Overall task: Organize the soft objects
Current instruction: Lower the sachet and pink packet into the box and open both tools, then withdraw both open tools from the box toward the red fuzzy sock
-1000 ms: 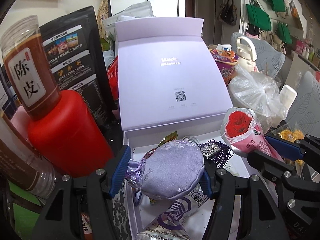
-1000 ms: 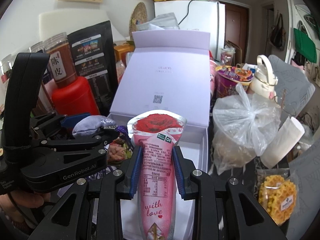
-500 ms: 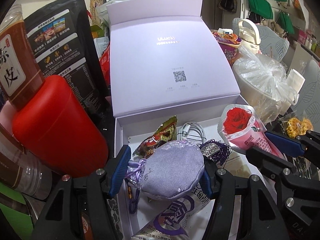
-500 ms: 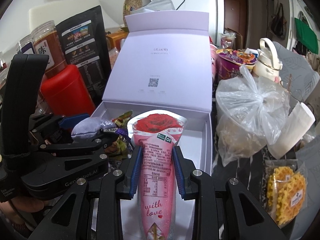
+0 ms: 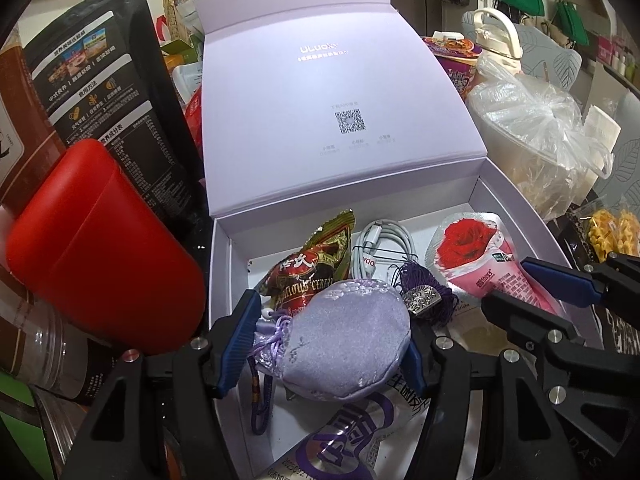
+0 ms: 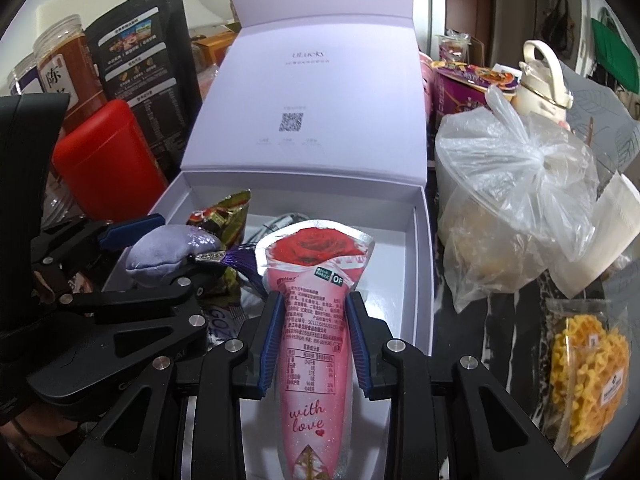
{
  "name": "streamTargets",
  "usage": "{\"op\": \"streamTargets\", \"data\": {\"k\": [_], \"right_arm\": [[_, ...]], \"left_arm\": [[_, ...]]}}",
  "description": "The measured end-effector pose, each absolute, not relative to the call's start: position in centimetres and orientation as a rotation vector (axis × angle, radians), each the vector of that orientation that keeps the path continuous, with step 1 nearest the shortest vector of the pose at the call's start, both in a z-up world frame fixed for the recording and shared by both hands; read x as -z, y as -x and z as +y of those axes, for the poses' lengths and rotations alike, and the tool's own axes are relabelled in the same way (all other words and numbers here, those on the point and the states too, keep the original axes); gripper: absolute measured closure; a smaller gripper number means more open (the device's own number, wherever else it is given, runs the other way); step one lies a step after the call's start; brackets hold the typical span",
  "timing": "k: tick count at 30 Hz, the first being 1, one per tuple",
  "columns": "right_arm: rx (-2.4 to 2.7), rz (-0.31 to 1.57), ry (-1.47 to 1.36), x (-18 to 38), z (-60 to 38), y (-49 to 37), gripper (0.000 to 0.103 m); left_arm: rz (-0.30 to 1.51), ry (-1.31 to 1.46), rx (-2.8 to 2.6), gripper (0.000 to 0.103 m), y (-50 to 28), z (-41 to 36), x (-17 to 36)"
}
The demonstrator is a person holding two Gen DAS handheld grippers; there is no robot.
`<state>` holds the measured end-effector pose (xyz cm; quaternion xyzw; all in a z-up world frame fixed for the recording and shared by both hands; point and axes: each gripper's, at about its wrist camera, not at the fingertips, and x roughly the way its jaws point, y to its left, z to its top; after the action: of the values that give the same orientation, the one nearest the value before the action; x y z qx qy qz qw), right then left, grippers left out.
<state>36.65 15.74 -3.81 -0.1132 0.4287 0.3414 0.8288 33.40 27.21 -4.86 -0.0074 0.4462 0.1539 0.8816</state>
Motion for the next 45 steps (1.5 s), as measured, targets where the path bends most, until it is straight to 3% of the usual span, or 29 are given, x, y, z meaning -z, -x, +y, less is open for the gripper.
{"op": "streamTargets", "data": {"k": [17, 22, 36, 45], "right_arm": [[-0.693, 0.958, 0.28, 4.6, 15.8, -37.0, 0.065], [-0.678, 0.936, 0.27, 3.6, 14.9, -36.9, 0.059], [-0.668, 0.845, 0.245, 0.2, 13.5, -35.6, 0.055], [-0.681, 0.752, 0.232, -2.8, 12.8, -33.7, 0.056]], "left_arm": [[1.044, 0.013, -0.333, 0.039, -35.2, 27.4, 6.4], [1.055, 0.026, -0.328, 0.026, -34.9, 27.6, 6.1], [0.987, 0.057, -0.336, 0.025, -33.4, 28.5, 2.8], [0.824, 0.06, -0.331, 0.025, -29.8, 28.0, -1.8]]}}
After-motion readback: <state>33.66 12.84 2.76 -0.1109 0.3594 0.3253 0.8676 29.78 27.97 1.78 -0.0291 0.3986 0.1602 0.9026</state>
